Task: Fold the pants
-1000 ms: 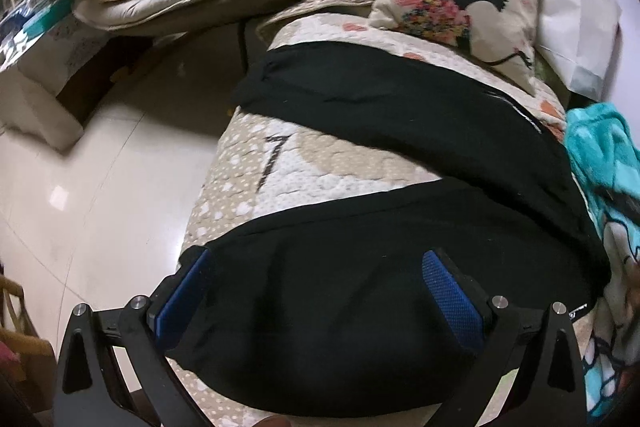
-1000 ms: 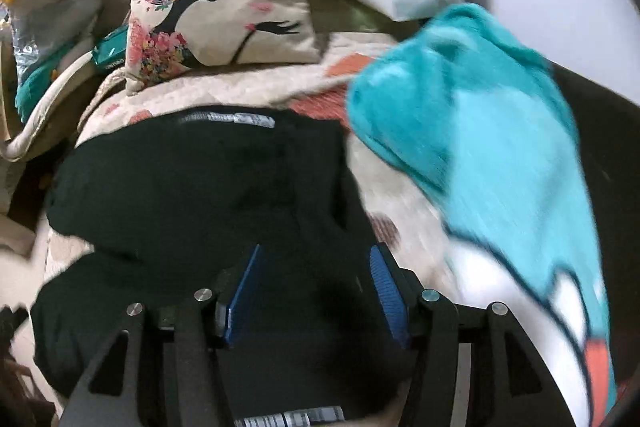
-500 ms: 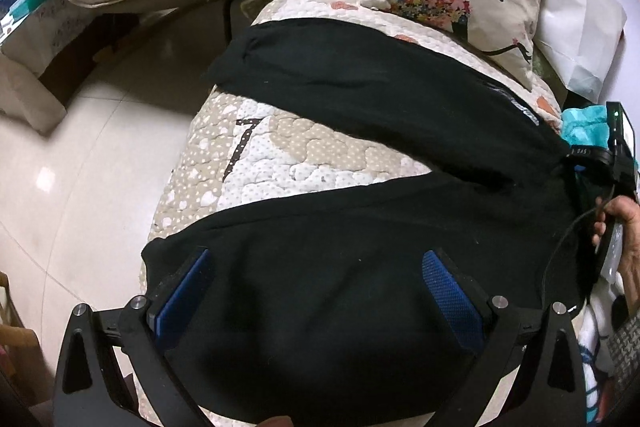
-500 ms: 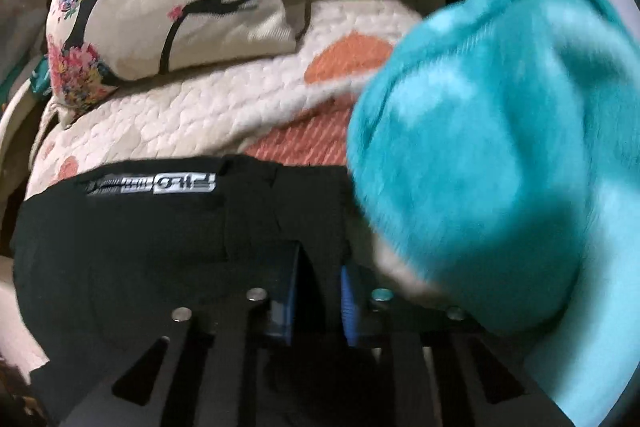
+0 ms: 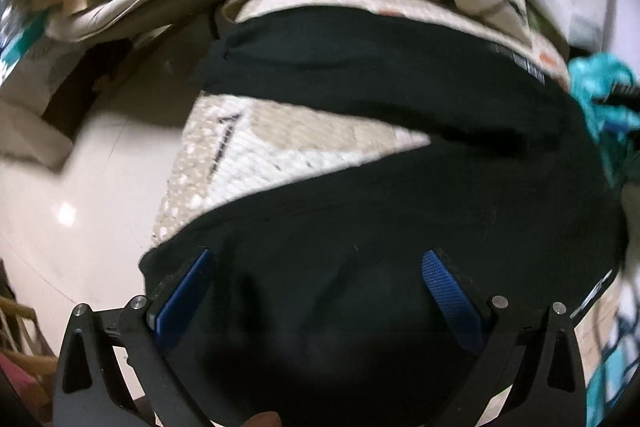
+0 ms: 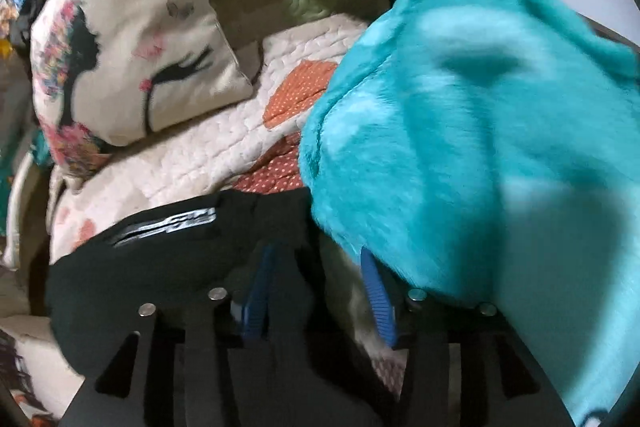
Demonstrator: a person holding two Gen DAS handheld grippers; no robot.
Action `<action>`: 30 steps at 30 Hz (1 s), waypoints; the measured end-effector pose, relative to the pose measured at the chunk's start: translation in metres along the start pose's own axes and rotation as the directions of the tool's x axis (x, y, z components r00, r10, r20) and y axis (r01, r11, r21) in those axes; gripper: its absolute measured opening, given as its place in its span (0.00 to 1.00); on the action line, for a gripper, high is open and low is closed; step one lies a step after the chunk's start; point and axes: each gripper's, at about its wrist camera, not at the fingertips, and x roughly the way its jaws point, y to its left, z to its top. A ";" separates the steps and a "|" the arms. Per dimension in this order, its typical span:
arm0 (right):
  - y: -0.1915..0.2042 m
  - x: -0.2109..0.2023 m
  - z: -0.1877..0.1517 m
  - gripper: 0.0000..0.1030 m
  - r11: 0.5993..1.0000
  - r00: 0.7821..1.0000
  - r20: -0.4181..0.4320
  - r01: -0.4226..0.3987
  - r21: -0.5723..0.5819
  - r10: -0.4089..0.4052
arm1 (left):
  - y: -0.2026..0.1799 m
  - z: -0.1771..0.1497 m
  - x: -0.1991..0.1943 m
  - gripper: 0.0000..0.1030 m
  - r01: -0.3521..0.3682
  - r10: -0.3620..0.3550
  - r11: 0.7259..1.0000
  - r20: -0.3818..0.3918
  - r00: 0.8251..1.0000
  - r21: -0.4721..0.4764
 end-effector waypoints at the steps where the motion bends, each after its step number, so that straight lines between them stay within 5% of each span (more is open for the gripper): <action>1: 0.002 -0.010 -0.005 0.58 1.000 1.000 0.007 -0.004 -0.021 0.004 | -0.004 -0.004 0.003 1.00 -0.004 0.004 1.000 -0.010 1.000 0.017; 5: 0.010 -0.043 -0.030 0.62 0.994 0.997 0.015 -0.071 -0.088 0.073 | -0.016 -0.023 0.017 1.00 0.001 0.002 0.999 -0.061 0.998 0.044; 13: 0.033 -0.077 -0.078 0.63 0.966 0.986 -0.013 -0.163 -0.203 0.163 | -0.013 -0.048 0.008 1.00 -0.001 0.000 1.000 0.041 0.999 0.006; 17: 0.045 -0.086 -0.090 0.63 0.949 0.980 -0.020 -0.198 -0.244 0.199 | -0.012 -0.045 0.002 0.97 0.007 -0.007 1.000 0.005 1.000 0.026; 19: 0.049 -0.091 -0.090 0.63 0.939 0.977 -0.020 -0.208 -0.274 0.211 | -0.007 -0.035 -0.013 0.86 0.031 -0.031 0.999 0.028 0.999 0.013; 24: 0.069 -0.096 -0.075 0.66 0.898 0.976 -0.022 -0.209 -0.387 0.218 | 0.020 0.016 -0.064 0.86 0.116 -0.117 0.993 0.169 0.979 0.015; 30: 0.091 -0.060 -0.048 0.67 0.861 0.976 -0.063 -0.212 -0.462 0.206 | 0.064 0.095 -0.039 0.86 0.082 -0.085 0.996 0.112 0.990 0.032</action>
